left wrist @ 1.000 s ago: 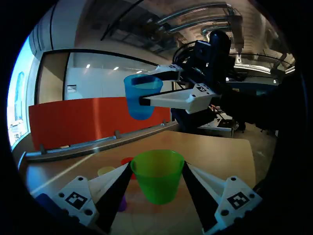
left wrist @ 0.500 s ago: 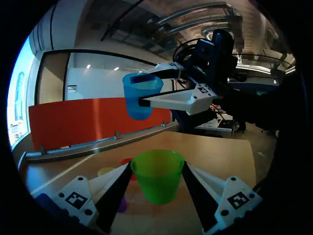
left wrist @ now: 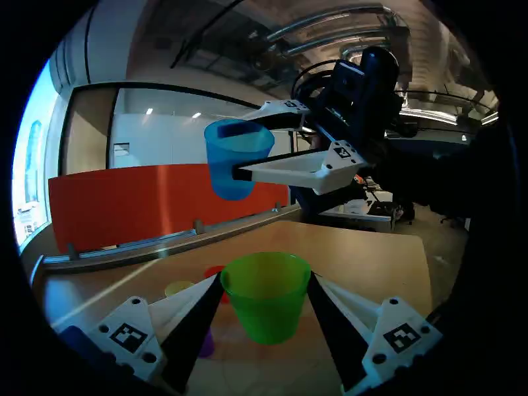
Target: Pour water
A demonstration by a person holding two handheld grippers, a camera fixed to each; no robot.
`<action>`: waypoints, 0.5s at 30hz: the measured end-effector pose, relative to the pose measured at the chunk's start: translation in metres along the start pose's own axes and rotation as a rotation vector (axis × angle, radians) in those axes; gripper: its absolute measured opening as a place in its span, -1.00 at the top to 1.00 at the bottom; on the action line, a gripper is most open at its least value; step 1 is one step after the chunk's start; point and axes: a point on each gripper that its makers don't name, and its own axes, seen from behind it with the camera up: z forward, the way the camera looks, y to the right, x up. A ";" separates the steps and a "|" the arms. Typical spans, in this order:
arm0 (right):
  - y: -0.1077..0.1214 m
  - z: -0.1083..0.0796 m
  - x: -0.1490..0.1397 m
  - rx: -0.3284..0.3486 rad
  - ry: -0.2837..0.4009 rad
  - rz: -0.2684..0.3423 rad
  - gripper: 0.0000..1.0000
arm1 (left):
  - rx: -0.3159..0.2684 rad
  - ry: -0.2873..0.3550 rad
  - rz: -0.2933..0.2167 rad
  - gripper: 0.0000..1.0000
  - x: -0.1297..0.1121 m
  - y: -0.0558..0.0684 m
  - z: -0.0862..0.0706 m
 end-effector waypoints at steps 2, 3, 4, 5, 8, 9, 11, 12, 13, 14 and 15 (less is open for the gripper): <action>0.000 0.000 0.001 0.001 0.000 -0.011 -0.82 | 0.000 0.000 0.000 -0.77 0.000 0.000 0.000; 0.000 0.000 0.001 0.001 -0.001 -0.015 -0.82 | -0.001 0.000 0.000 -0.77 0.000 0.001 0.000; 0.001 -0.001 0.002 0.002 -0.001 -0.020 -0.82 | -0.001 0.000 0.000 -0.77 0.000 0.001 0.000; 0.001 -0.001 0.002 0.002 -0.002 -0.025 -0.82 | -0.001 0.000 0.001 -0.77 0.000 0.001 0.000; 0.001 -0.001 0.003 0.002 -0.002 -0.034 -0.82 | -0.002 0.000 0.001 -0.77 0.000 0.001 0.001; 0.001 -0.001 0.004 0.003 -0.002 -0.037 -0.82 | -0.002 0.000 0.001 -0.77 0.000 0.002 0.001; 0.001 -0.001 0.004 0.004 -0.003 -0.044 -0.82 | -0.001 -0.001 0.001 -0.77 0.000 0.001 0.001; 0.001 -0.001 0.004 0.005 -0.004 -0.047 -0.82 | -0.001 -0.001 0.002 -0.77 0.000 0.001 0.002; 0.001 -0.001 0.004 0.008 -0.005 -0.053 -0.82 | -0.002 -0.001 0.001 -0.77 0.000 0.001 0.002; 0.000 -0.001 0.004 0.010 -0.006 -0.058 -0.82 | -0.002 -0.001 0.001 -0.77 0.000 0.001 0.002; 0.000 0.000 0.004 0.012 -0.007 -0.063 -0.82 | -0.002 -0.001 0.000 -0.77 -0.001 0.001 0.002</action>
